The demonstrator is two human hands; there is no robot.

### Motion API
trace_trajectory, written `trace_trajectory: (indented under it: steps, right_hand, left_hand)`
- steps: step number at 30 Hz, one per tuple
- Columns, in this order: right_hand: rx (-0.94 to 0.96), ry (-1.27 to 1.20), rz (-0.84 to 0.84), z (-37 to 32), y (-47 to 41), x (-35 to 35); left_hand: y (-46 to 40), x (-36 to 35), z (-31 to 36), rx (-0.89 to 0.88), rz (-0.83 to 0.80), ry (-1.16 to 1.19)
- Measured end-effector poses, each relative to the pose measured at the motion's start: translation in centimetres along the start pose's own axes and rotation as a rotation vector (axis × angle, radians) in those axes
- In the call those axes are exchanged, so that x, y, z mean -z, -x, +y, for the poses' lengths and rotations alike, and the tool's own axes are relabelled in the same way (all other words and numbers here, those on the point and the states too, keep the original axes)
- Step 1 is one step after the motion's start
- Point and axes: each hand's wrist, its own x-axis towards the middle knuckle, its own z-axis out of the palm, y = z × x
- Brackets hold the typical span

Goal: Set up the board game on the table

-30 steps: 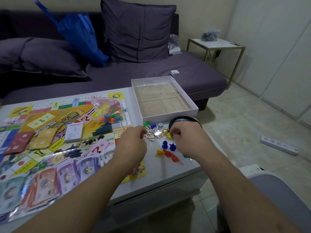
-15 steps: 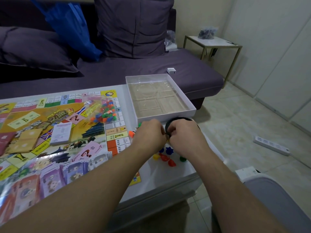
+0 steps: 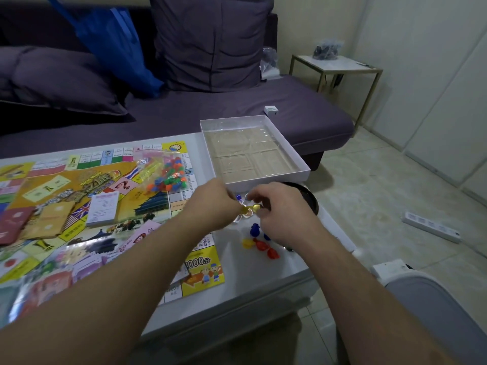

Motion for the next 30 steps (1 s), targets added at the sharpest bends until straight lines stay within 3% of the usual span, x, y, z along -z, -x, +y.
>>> trace_trajectory:
  steps: [3, 6, 15, 22, 30]
  right_hand:
    - [0.04, -0.069, -0.024, -0.7, 0.3, -1.0]
    - [0.081, -0.031, -0.034, -1.4, 0.4, -1.6]
    - [0.119, 0.217, -0.13, -2.1, 0.0, -2.9]
    - [0.019, 0.08, 0.05, -1.6, -1.1, -2.0]
    - [-0.038, 0.024, 0.047, -1.9, -2.2, -2.6]
  left_hand:
    - [1.0, 1.2, -1.2, 0.091, -0.137, 0.152]
    - [1.7, 1.6, -2.8, 0.129, -0.163, 0.187]
    - [1.7, 1.5, -5.6, 0.023, 0.139, 0.015]
    - [0.1, 0.6, -5.5, -0.037, 0.17, -0.082]
    - [-0.6, -0.4, -5.7, -0.071, 0.187, -0.186]
